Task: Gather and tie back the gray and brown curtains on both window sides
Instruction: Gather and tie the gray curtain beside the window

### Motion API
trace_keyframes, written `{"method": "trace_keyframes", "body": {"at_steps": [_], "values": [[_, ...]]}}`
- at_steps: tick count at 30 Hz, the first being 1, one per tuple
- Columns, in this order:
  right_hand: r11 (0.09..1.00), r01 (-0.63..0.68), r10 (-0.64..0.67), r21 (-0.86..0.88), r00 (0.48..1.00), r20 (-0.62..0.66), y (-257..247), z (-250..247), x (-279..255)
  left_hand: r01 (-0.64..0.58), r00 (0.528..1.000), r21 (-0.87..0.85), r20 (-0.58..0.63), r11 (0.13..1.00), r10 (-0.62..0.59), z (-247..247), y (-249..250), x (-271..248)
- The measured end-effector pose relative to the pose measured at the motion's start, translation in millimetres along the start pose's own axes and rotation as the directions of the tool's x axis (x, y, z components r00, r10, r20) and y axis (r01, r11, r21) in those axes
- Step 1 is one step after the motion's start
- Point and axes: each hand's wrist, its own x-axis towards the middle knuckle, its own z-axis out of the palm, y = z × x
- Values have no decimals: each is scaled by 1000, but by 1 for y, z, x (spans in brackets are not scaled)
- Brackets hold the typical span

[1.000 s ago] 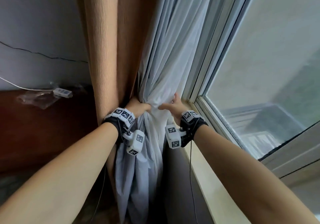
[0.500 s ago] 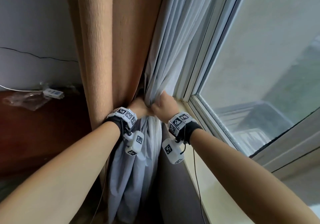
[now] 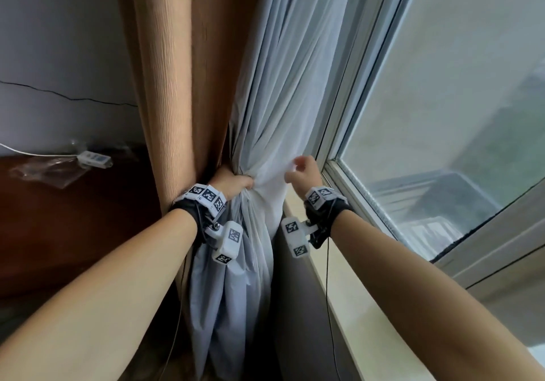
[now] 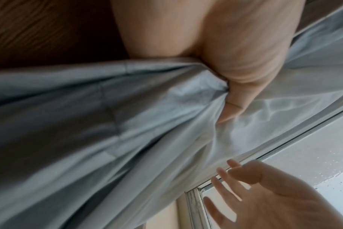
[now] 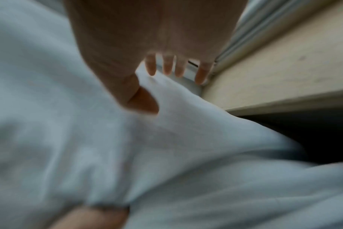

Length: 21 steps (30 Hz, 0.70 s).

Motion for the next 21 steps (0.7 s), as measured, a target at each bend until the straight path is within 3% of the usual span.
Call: {"method": "trace_keyframes", "body": {"at_steps": [3, 5, 7, 11, 14, 17, 21], "values": [[948, -128, 56, 291, 969, 241, 0, -1, -2, 24, 999, -13, 43, 1000, -24, -8, 1, -4], [919, -198, 55, 342, 921, 386, -4, 6, -3, 24, 998, -15, 55, 1000, -23, -9, 1, -5], [957, -159, 67, 241, 934, 350, -4, 16, 0, 7, 998, -37, 61, 999, -4, -8, 2, -6], [989, 16, -2, -145, 995, 96, -4, 19, 4, -29, 1000, -20, -7, 999, 29, -2, 2, -6], [969, 138, -143, -204, 990, -9, -8, 11, -7, -36, 997, 0, -67, 999, 36, 4, 2, -3], [926, 244, -242, -288, 969, 44, -9, 9, -16, -29, 997, 16, -66, 999, 30, 11, -1, 4], [873, 354, -315, -337, 934, 166, -14, 8, -23, -117, 990, 146, 100, 982, 103, 29, -11, 23]]}}
